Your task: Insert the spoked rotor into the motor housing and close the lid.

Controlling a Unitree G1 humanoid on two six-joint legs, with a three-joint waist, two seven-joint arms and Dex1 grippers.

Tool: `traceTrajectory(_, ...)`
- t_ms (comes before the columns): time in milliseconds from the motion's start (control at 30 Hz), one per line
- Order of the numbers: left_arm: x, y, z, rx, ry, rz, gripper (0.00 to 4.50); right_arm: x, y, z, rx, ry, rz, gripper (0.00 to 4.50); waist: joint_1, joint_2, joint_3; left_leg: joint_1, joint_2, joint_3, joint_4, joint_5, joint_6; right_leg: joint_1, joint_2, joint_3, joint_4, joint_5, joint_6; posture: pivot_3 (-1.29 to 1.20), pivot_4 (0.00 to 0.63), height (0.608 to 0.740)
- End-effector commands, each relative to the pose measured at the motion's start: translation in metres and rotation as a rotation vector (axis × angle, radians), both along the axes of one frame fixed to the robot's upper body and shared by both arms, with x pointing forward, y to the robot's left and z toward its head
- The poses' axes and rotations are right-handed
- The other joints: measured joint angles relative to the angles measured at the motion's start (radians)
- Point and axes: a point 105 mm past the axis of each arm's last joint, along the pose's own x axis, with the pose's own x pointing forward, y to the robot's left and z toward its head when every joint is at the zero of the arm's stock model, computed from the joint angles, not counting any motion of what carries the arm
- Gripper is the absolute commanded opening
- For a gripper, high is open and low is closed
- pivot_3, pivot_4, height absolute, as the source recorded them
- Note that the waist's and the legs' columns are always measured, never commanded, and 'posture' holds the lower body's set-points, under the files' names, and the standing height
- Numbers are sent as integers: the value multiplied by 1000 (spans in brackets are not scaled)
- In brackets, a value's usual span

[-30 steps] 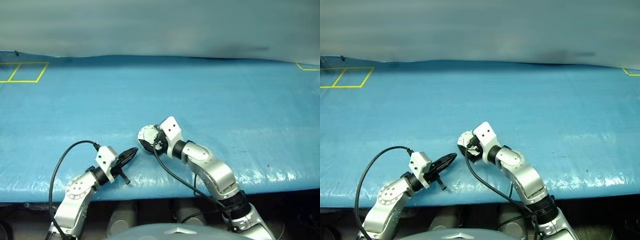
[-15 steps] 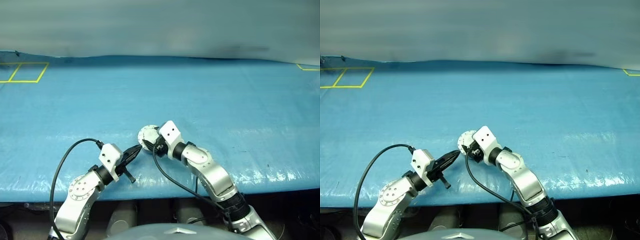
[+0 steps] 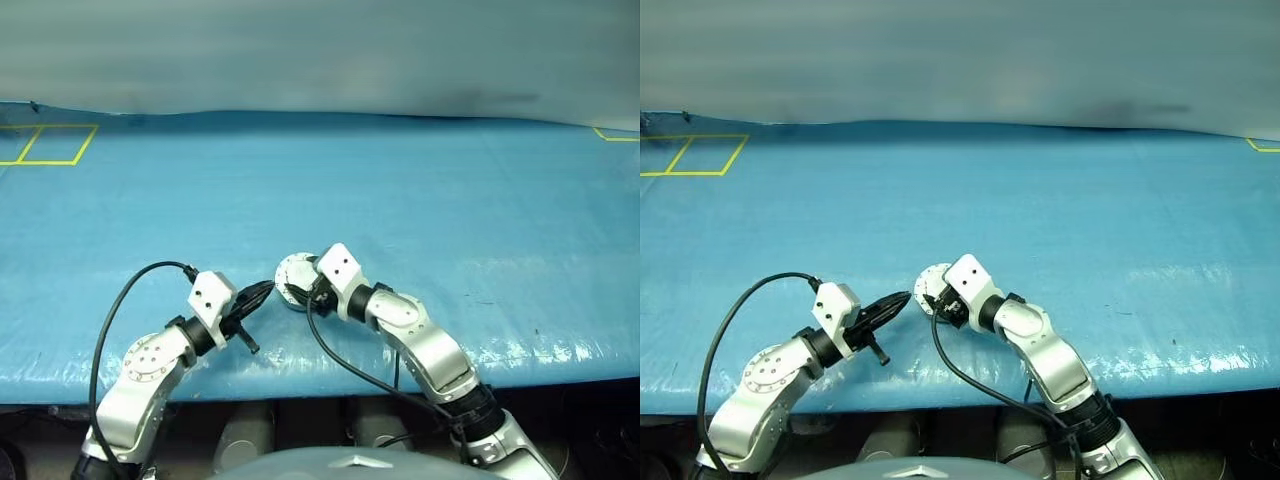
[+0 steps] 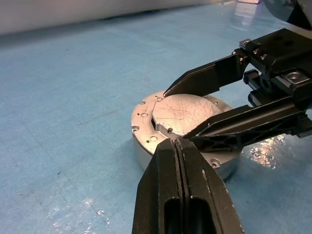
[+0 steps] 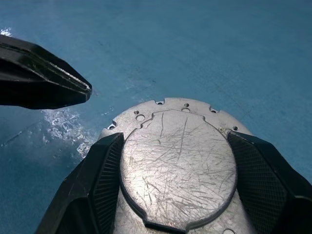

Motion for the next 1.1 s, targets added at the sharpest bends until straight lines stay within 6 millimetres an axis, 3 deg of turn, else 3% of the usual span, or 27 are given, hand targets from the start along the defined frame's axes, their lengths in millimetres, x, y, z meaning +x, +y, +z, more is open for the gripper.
traceTrajectory(33, 10, -1, 20, -2, -29, -24, 0, -6, 8, 1, -2, 6, 60, 3037, 0, 0, 0, 0, 0, 0, 0, 0, 0, 0, 0, 0, 0, 0, 0, 0, 150, 740)
traceTrajectory(433, 45, -3, 30, 65, 55, -83, 0, 4, 12, 3, -6, -3, 71, 3037, -16, 0, 0, 4, 1, 0, 0, 1, -1, 2, 2, 0, 4, 0, 0, 0, 150, 740)
traceTrajectory(767, 42, -4, 37, 70, 22, -119, 0, 12, -2, -7, -60, 64, 58, 3037, -16, 0, 0, 4, 1, 0, -1, 1, -2, 1, 2, 1, 4, 1, 1, 0, 150, 740)
traceTrajectory(900, 39, -3, 35, 76, 26, -117, 0, 4, -2, -18, -138, 59, 115, 3037, -15, 0, 0, 4, 1, 0, 0, 1, -2, 2, 1, 1, 4, 0, 0, 0, 150, 740)
traceTrajectory(1100, 37, 1, 28, 73, 84, -77, 0, 6, 2, -18, -114, 67, 108, 3037, -13, -1, 0, 6, 1, 0, 0, 1, -2, 4, 1, 1, 4, 0, 0, 0, 150, 740)
